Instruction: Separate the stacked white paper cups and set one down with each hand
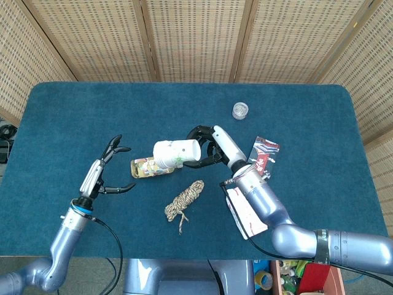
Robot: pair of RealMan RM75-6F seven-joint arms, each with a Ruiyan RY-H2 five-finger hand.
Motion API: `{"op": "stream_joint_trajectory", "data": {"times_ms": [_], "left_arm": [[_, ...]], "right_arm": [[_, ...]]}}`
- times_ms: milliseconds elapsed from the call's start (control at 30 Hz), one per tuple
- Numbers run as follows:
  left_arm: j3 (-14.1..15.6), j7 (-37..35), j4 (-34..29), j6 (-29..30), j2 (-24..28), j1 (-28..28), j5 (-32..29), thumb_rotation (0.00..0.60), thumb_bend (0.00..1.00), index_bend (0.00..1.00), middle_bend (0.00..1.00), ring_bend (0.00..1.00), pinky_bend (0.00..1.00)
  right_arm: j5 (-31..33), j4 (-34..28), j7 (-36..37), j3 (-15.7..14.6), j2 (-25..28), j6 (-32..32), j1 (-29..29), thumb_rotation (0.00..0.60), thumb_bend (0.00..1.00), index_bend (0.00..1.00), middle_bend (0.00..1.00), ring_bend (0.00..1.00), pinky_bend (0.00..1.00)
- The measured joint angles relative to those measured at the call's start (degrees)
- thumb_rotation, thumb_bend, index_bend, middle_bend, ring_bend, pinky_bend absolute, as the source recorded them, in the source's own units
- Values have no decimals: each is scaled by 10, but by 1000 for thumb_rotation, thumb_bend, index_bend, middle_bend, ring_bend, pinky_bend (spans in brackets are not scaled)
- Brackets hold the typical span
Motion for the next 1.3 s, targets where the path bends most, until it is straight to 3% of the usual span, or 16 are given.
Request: {"op": "stream_joint_trajectory", "data": {"times_ms": [267,500,867,1067,1300], "left_arm": [[-4,-107,33,14,-72,-22,12,600,188,389,42,0,0],[3,-134,58,29,-109,-31,19,600,188,457,57,0,0],[-10,-137,74,27,-130,-47,0,600,188,507,74,0,0],[-9,-132,80,21,-138,-55,-1,600,267,518,79,0,0],[-6,-130,80,24,-144,-58,-1,600,276,520,81,0,0]], "right_arm": [[1,7,4,-9,-10,2,9,600,272,730,642,524,766],[3,12,7,-14,-14,-2,13,600,271,730,643,524,766],[2,15,11,-23,-17,-6,16,600,272,730,643,524,766],[0,15,15,-26,-15,-6,13,600,272,730,642,524,767],[-2,17,19,-29,-14,-9,10,600,272,730,642,525,767]]}}
